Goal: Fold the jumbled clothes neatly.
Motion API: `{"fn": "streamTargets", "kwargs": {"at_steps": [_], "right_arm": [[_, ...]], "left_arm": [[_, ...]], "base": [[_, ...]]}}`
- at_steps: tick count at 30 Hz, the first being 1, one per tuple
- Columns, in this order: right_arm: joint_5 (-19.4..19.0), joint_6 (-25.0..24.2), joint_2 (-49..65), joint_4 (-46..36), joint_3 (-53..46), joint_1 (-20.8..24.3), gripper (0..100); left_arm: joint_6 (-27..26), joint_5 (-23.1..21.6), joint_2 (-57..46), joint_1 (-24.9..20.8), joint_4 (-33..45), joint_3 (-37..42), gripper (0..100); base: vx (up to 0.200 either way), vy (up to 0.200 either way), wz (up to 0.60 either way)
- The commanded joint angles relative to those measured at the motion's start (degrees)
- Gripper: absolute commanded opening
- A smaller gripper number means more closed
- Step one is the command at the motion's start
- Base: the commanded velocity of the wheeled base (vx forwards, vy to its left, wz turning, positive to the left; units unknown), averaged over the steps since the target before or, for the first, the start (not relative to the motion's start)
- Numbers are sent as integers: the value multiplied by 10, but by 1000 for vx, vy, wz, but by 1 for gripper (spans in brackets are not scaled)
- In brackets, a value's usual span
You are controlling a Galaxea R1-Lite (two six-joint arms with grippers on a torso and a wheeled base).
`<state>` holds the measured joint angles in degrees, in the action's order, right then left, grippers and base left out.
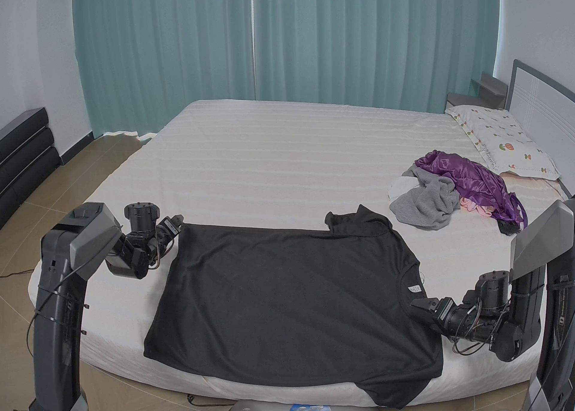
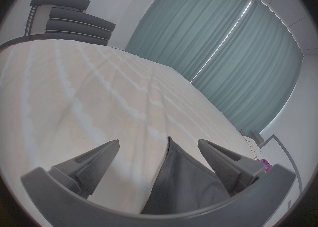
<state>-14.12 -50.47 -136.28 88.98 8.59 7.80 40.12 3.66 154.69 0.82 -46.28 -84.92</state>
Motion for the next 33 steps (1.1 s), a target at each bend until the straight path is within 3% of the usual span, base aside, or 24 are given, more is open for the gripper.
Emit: {"fn": "streamTargets", "kwargs": {"at_steps": [1,8,15,18,24,33], "right_arm": [[0,0,0,8,-1,0,100],[0,2,0,8,-2,1,100],[0,2,0,8,-2,1,100],[0,2,0,8,-3,1,100],[0,3,0,8,-5,1,100],[0,4,-3,8,-5,1,100]], "left_arm": [[7,-5,-153,5,-48,168,100],[53,-8,-252,-6,-72,346,100],[58,-44,-306,-16,-148,525,100],[58,-61,-304,-19,-186,581,100],[58,-66,-285,-23,-209,600,100],[56,-76,-278,-23,-211,634,100]], "base": [[0,0,0],[0,0,0],[0,0,0],[-200,0,0],[-200,0,0],[0,0,0]]}}
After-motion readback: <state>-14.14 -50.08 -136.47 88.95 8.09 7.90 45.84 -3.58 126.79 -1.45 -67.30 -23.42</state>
